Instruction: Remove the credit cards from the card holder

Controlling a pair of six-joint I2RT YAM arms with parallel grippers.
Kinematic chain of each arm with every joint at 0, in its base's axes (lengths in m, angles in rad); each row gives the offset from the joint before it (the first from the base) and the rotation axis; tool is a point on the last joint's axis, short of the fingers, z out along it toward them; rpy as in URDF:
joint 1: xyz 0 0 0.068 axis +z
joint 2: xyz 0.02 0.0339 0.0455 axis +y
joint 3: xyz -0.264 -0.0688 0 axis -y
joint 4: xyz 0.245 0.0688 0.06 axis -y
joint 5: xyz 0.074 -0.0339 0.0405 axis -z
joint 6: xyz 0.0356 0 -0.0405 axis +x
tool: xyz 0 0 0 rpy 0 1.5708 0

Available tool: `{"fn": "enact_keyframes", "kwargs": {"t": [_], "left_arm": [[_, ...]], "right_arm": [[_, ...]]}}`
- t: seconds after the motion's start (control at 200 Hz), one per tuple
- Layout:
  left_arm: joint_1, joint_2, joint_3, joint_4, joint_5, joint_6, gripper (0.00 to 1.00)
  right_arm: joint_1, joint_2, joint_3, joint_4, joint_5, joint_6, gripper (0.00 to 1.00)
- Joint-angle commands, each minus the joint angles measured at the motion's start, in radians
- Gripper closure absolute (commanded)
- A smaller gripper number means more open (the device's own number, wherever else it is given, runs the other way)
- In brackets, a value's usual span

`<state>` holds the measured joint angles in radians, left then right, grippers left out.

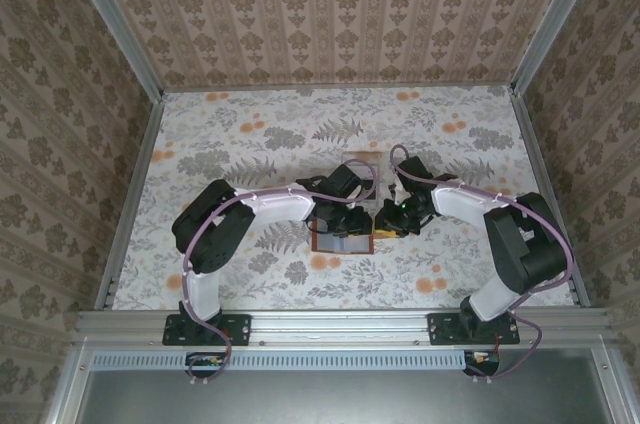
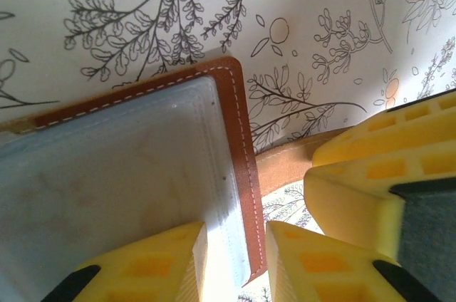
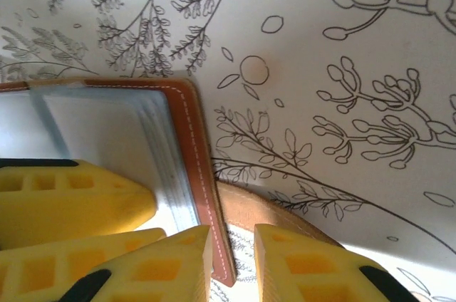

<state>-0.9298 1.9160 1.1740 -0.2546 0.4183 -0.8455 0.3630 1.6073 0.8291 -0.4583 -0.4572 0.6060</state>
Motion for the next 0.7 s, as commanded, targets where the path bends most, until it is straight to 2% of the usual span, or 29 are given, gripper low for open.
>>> {"fn": "enact_keyframes", "kwargs": {"t": [0.0, 0.25, 0.69], "left_arm": [[-0.006, 0.008, 0.027, -0.086, -0.047, 0.016, 0.71], [-0.015, -0.002, 0.071, -0.256, -0.17, 0.081, 0.7], [-0.03, -0.024, 0.145, -0.457, -0.345, 0.131, 0.63]], "right_arm": [[0.004, 0.029, 0.005, -0.012, 0.028, -0.012, 0.77], [0.004, 0.041, 0.001, -0.017, 0.051, -0.02, 0.77], [0.004, 0.033, 0.006, -0.03, 0.058, -0.025, 0.76]]}}
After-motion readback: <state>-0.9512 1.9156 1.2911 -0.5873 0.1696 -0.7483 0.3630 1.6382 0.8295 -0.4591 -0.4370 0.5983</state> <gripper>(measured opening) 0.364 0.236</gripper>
